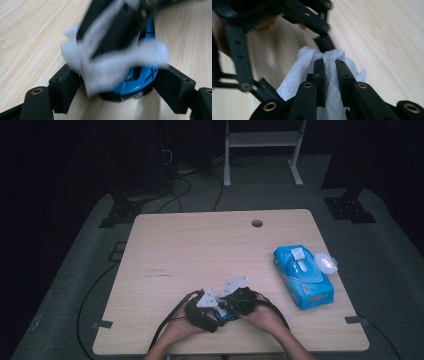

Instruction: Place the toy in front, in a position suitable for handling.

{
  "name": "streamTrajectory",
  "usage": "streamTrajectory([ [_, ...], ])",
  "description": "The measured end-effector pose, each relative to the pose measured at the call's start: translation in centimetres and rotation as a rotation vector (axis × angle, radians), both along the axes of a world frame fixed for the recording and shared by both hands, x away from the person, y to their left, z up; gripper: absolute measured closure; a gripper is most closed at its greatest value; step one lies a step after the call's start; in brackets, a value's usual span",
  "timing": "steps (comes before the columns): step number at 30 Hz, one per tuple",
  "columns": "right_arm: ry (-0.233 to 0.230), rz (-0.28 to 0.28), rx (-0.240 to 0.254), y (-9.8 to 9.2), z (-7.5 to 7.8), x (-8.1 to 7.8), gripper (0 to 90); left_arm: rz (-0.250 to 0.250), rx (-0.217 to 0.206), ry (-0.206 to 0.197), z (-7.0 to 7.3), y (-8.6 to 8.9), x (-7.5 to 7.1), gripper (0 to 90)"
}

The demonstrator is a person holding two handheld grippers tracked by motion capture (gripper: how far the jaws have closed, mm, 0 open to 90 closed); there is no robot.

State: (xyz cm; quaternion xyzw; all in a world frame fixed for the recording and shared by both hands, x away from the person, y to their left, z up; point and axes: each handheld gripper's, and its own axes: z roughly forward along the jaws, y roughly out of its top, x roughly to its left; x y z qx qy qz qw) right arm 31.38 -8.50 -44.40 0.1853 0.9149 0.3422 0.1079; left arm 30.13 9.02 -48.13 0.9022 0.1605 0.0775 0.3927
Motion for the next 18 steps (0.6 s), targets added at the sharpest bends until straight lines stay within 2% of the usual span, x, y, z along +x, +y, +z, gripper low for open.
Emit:
streamTrajectory([
  [3, -0.005, -0.062, 0.002, -1.3, 0.3, 0.6, 79.6, 0.002, 0.002, 0.001, 0.0, 0.0, 0.0, 23.1],
  [5, 0.023, -0.085, 0.029, -1.8, 0.3, 0.8, 79.7, 0.002, 0.003, 0.003, 0.0, 0.0, 0.0, 23.1],
  [7, 0.01, -0.079, 0.023, -1.5, 0.2, 0.6, 79.7, 0.001, 0.002, 0.0, 0.0, 0.0, 0.0, 23.1],
  [12, -0.001, -0.018, 0.016, 0.3, -0.1, 0.1, 79.6, 0.001, -0.002, -0.001, 0.0, 0.0, 0.0, 23.1],
  [16, -0.007, -0.027, 0.001, -0.3, 0.0, 0.3, 79.6, 0.001, -0.001, -0.001, 0.0, 0.0, 0.0, 23.1],
  [17, -0.012, -0.042, 0.0, -0.8, 0.1, 0.4, 79.6, 0.002, -0.002, -0.002, 0.0, 0.0, 0.0, 23.1],
  [18, 0.004, -0.076, 0.014, -1.7, 0.2, 0.7, 79.5, -0.001, -0.001, -0.004, 0.0, 0.0, 0.0, 23.1],
])
